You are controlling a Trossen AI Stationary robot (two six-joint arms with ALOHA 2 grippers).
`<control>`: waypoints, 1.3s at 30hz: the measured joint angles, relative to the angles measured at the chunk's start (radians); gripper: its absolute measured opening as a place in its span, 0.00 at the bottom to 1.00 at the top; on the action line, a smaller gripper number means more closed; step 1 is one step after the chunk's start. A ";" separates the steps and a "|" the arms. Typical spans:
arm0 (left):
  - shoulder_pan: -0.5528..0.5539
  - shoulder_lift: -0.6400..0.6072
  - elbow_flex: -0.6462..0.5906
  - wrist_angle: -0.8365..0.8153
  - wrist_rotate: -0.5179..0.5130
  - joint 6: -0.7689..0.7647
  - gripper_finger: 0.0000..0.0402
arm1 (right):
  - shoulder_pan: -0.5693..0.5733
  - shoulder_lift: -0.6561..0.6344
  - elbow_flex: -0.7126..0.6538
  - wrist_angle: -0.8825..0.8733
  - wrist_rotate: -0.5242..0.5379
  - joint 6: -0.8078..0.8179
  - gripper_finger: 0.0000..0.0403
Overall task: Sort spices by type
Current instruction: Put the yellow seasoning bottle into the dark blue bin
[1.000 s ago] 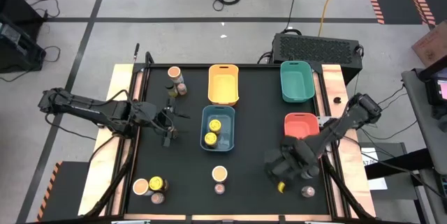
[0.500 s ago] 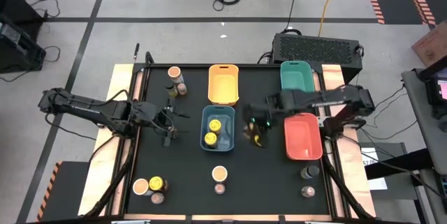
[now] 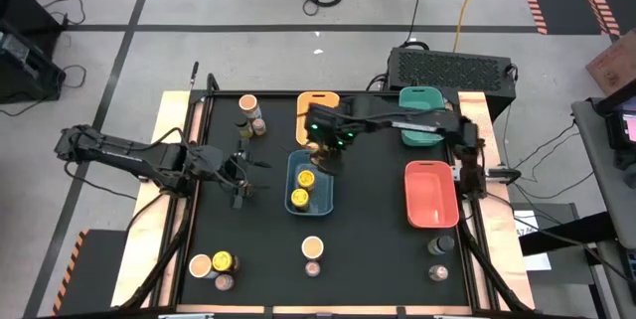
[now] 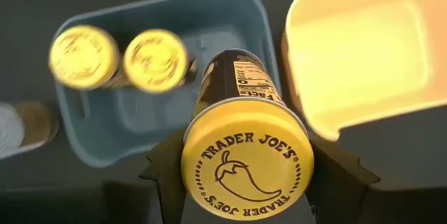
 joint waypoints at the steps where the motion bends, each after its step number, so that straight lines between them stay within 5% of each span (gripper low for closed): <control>1: 0.000 0.000 0.000 0.000 0.000 0.001 0.66 | -0.007 0.026 0.024 -0.003 -0.002 -0.012 0.53; 16: 0.000 0.000 0.000 -0.016 0.000 0.025 0.66 | -0.023 0.257 0.122 0.007 -0.056 -0.126 0.53; 39: 0.006 0.000 0.000 -0.020 -0.002 0.020 0.66 | -0.015 0.269 0.124 0.113 -0.062 -0.064 0.67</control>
